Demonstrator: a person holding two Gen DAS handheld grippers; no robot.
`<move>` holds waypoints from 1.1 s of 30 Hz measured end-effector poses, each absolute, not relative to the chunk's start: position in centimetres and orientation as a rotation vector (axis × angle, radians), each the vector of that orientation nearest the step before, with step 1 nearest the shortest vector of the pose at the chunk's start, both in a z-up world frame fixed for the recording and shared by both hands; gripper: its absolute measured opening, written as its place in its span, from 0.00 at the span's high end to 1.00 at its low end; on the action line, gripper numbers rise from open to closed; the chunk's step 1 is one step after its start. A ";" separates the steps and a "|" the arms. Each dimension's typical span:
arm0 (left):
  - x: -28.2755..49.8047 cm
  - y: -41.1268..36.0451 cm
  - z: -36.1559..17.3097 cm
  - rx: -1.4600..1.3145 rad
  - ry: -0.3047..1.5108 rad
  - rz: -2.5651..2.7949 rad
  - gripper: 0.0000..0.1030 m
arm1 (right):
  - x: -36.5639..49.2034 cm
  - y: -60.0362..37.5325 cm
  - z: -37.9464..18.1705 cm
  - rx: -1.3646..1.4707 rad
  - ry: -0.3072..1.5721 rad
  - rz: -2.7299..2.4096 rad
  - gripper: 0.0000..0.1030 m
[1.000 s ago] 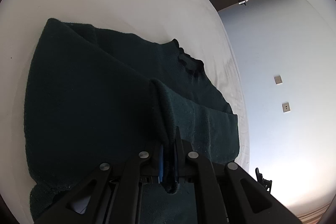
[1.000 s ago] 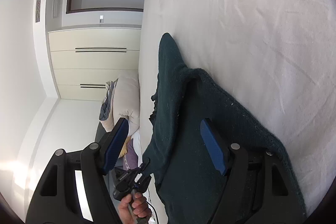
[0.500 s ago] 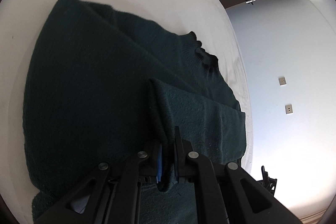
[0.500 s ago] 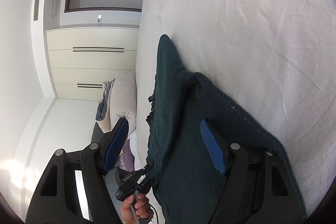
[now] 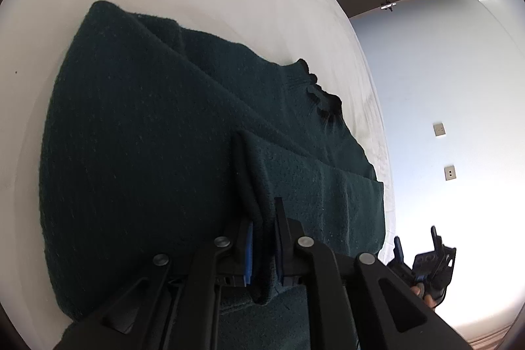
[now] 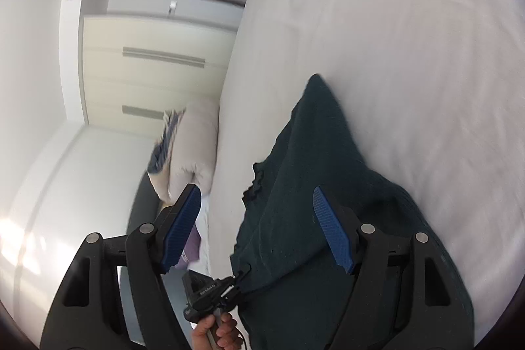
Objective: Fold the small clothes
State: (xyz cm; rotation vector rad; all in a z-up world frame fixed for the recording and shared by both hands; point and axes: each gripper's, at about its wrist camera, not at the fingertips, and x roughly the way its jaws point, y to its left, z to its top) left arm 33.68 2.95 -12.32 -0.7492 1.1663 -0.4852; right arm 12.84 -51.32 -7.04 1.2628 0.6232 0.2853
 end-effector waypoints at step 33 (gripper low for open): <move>31.6 6.5 -12.1 -0.751 1.066 -0.586 0.61 | 14.5 -52.7 -10.2 1.154 0.730 0.289 0.32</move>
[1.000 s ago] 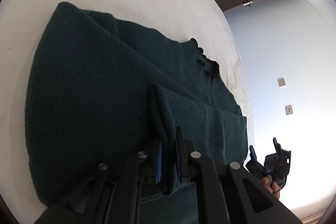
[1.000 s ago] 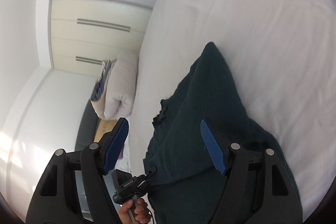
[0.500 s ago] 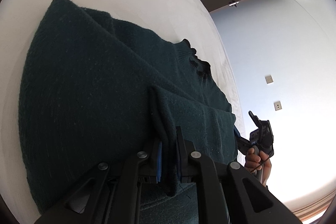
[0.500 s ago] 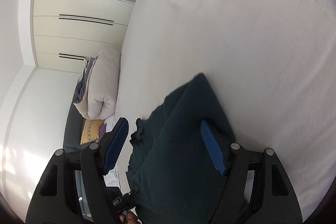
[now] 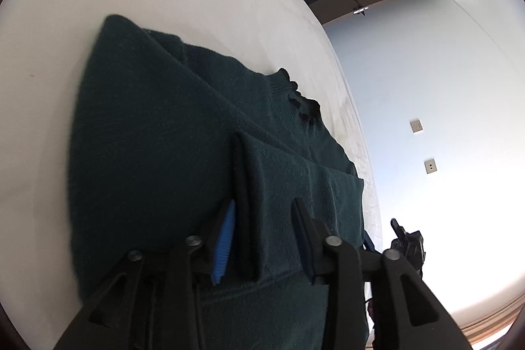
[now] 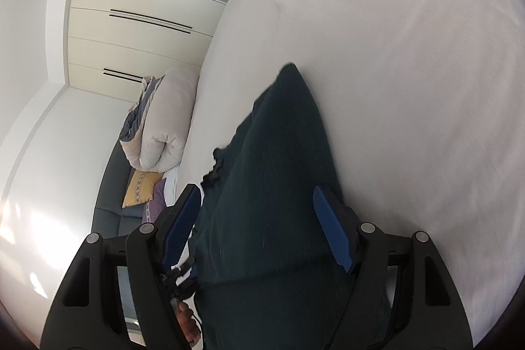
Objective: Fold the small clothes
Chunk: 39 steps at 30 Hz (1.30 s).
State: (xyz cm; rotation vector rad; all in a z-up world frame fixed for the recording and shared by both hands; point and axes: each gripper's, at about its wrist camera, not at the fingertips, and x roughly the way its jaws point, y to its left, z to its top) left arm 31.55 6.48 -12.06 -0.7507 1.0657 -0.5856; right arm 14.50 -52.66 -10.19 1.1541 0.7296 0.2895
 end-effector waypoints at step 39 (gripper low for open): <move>0.3 14.1 -10.9 -0.658 1.068 -0.428 0.15 | -20.5 -50.7 -8.4 0.799 0.983 0.160 0.31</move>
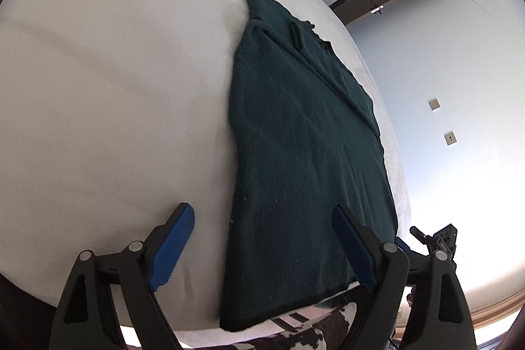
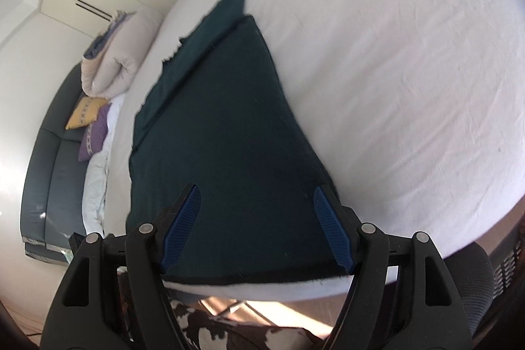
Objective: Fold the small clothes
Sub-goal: 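Release the folded sweater and open both grippers above the hem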
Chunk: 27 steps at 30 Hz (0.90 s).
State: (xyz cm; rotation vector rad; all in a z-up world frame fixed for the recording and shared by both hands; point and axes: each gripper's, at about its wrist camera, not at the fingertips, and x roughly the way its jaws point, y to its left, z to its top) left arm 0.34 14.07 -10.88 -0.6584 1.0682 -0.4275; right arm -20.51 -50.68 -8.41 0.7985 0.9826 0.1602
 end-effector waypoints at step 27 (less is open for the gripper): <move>0.8 14.2 -13.5 -0.764 1.253 -0.596 0.68 | -22.8 -54.7 -9.5 0.931 1.020 0.227 0.31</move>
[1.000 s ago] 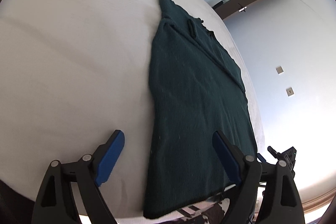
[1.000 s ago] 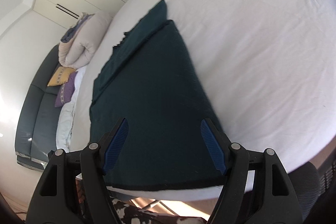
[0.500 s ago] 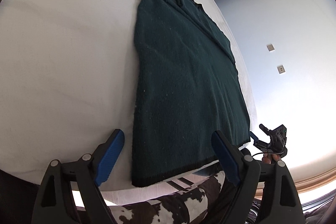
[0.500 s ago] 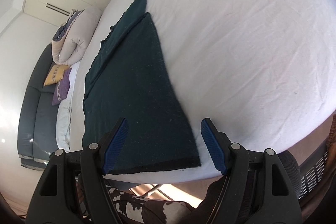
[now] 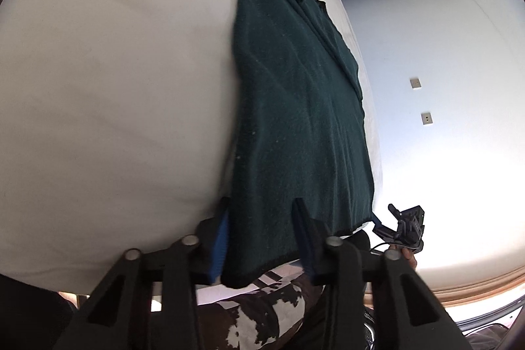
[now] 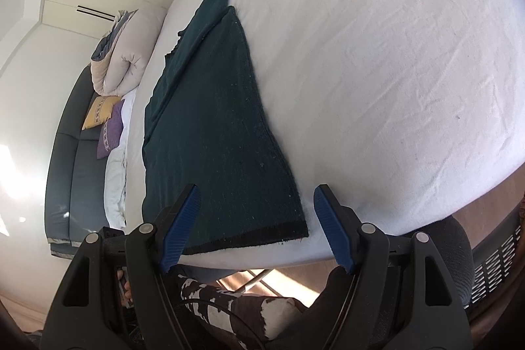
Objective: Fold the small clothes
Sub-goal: 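Release the folded sweater and open both grippers above the hem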
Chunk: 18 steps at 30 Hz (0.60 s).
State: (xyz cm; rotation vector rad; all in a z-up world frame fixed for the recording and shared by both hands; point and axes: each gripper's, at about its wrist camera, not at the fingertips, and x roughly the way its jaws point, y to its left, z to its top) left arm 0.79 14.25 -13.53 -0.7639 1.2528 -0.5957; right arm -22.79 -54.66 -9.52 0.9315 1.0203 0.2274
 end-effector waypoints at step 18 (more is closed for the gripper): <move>-0.1 12.0 -13.4 -0.710 1.279 -0.611 0.92 | -21.4 -53.8 -10.1 0.874 1.103 0.280 0.34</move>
